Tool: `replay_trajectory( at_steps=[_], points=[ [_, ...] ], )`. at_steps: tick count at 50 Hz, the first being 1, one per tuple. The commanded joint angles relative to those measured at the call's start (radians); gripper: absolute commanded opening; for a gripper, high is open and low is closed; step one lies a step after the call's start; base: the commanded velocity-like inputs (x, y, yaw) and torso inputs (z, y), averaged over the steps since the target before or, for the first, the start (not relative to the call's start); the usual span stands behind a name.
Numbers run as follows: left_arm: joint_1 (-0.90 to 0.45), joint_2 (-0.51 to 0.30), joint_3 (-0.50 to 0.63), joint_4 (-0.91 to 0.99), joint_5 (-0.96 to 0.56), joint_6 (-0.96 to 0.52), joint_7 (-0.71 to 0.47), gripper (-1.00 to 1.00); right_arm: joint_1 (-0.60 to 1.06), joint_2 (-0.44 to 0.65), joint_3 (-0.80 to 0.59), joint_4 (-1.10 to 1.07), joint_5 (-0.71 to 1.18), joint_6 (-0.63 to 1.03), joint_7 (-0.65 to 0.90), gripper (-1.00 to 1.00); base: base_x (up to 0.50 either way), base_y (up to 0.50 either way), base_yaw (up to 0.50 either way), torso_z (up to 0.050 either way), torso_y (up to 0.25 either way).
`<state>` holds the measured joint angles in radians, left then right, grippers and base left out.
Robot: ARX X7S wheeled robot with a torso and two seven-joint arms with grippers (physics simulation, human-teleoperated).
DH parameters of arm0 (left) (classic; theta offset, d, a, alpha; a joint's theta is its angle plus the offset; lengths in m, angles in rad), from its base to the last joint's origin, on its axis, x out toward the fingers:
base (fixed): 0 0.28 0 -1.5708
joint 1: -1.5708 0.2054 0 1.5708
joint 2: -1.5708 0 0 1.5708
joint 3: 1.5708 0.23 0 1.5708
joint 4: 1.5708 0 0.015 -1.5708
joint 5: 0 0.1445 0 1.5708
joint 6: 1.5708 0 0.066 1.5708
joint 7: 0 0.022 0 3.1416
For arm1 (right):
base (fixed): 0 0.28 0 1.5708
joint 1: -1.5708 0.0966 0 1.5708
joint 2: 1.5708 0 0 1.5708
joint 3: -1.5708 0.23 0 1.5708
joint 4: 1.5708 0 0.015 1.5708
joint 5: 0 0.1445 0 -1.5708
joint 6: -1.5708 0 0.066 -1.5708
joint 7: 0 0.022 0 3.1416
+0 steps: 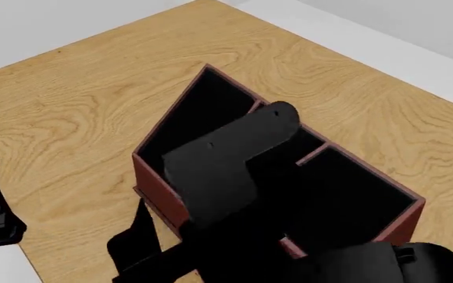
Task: Pick up the book and place it in the right compartment of the caddy.
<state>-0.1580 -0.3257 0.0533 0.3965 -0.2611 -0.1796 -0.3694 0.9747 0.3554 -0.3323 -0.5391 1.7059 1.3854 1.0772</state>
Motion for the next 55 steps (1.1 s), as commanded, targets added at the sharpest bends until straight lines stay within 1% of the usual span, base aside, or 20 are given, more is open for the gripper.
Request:
replay_trajectory(
  at_steps=[1,7,13,23,28,33,40,55],
  points=[
    [-0.007,-0.011,-0.045,-0.008,-0.029,-0.004,-0.014,1.00,0.160,0.017,-0.164,0.182,0.387,0.000,0.224,1.00,0.00,0.00,0.00,0.000,0.000],
    [-0.006,-0.014,-0.060,-0.003,-0.041,-0.007,-0.021,1.00,0.170,-0.001,-0.216,0.252,0.401,-0.005,0.207,1.00,0.00,0.00,0.00,0.000,0.000],
    [-0.004,-0.018,-0.071,0.005,-0.055,-0.008,-0.022,1.00,0.128,-0.019,-0.188,0.258,0.339,0.000,0.141,1.00,0.00,0.00,0.00,0.000,0.000],
    [0.002,-0.024,-0.077,0.019,-0.067,-0.014,-0.024,1.00,0.014,-0.042,-0.137,0.284,0.149,0.025,-0.052,1.00,0.00,0.00,0.00,0.000,0.000],
    [0.004,-0.027,-0.083,0.029,-0.082,-0.020,-0.024,1.00,-0.003,-0.050,-0.140,0.312,0.066,0.034,-0.149,1.00,0.00,0.00,0.00,0.000,0.000],
    [0.003,-0.028,-0.085,0.027,-0.083,-0.019,-0.028,1.00,-0.008,-0.043,-0.147,0.340,-0.071,0.021,-0.290,1.00,0.00,0.00,0.00,0.000,0.000],
    [0.002,-0.029,-0.083,0.025,-0.085,-0.021,-0.029,1.00,-0.012,-0.036,-0.194,0.402,-0.239,-0.038,-0.465,1.00,0.00,0.00,0.00,0.000,0.000],
    [0.003,-0.034,-0.084,0.027,-0.095,-0.020,-0.029,1.00,0.014,-0.053,-0.319,0.560,-0.437,-0.141,-0.708,1.00,0.00,0.00,0.00,0.000,0.000]
  ],
)
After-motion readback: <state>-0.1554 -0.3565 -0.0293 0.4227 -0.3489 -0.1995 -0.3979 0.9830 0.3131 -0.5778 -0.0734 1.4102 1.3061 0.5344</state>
